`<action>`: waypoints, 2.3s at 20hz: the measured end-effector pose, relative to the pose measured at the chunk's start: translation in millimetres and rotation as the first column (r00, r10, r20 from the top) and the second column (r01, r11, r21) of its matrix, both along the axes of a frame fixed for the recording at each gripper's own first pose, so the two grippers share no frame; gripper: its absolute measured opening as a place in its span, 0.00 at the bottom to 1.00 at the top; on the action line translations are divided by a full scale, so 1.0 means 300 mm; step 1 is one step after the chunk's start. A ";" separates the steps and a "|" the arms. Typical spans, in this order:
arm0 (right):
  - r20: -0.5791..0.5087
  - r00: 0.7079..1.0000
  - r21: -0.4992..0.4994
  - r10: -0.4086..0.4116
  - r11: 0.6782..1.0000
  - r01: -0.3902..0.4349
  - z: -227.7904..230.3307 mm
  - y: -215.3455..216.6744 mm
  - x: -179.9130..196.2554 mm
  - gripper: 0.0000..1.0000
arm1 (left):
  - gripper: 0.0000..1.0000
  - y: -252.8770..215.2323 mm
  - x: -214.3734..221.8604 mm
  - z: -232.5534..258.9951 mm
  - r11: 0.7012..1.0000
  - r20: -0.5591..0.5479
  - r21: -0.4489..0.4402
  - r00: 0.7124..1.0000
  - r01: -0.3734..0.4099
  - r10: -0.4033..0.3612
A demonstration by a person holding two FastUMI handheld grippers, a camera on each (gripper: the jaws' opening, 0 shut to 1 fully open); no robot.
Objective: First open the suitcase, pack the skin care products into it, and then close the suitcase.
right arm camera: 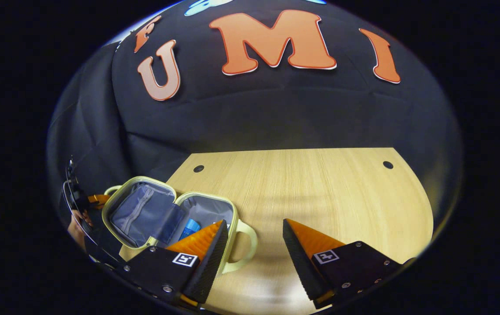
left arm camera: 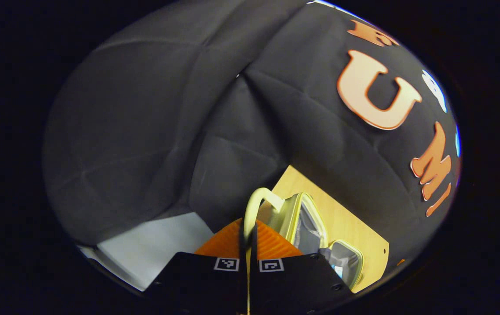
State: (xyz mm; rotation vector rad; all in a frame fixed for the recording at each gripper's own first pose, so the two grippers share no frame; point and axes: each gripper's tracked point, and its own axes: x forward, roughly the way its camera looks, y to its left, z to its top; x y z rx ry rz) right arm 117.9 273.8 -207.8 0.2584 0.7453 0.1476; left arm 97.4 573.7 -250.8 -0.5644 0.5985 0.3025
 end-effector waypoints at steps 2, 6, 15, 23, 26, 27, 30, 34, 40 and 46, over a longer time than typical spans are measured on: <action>0.036 0.999 -0.021 0.007 1.000 -0.006 0.017 -0.047 -0.002 0.83 | 0.02 -0.071 0.012 0.123 0.998 0.045 0.055 0.998 0.040 -0.043; 0.105 0.994 -0.067 0.020 0.998 -0.013 0.054 -0.137 0.001 0.89 | 0.02 -0.259 0.039 0.324 0.982 0.116 0.145 0.984 0.121 -0.138; 0.179 0.984 -0.061 0.020 0.998 -0.009 0.079 -0.282 -0.021 0.94 | 0.02 -0.679 0.070 0.531 0.928 0.148 0.268 0.941 0.259 -0.305; 0.196 0.981 -0.048 -0.003 0.999 0.013 0.058 -0.415 -0.034 0.94 | 0.02 -1.025 0.073 0.557 0.892 0.146 0.288 0.905 0.348 -0.400; 0.196 0.981 -0.034 -0.005 0.999 0.012 0.040 -0.452 -0.061 0.94 | 0.02 -1.205 0.071 0.513 0.876 0.136 0.248 0.881 0.413 -0.454; 0.199 0.980 -0.029 -0.003 1.000 0.009 0.038 -0.462 -0.063 0.94 | 0.02 -1.262 0.066 0.490 0.868 0.129 0.243 0.872 0.434 -0.472; 0.211 0.977 -0.038 0.002 0.999 0.006 0.032 -0.502 -0.066 0.94 | 0.02 -1.395 0.055 0.426 0.834 0.087 0.253 0.847 0.490 -0.524; 0.193 0.981 -0.046 -0.006 0.999 0.015 -0.006 -0.546 -0.070 0.94 | 0.02 -1.554 0.037 0.301 0.798 0.031 0.232 0.816 0.556 -0.577; 0.184 0.983 -0.055 -0.011 0.998 0.022 -0.028 -0.573 -0.083 0.94 | 0.02 -1.724 -0.017 0.080 0.717 -0.109 0.237 0.751 0.656 -0.651; 0.190 0.982 -0.055 -0.007 0.998 0.018 -0.027 -0.569 -0.086 0.94 | 0.27 -1.832 -0.093 -0.025 0.628 -0.197 0.219 0.665 0.746 -0.721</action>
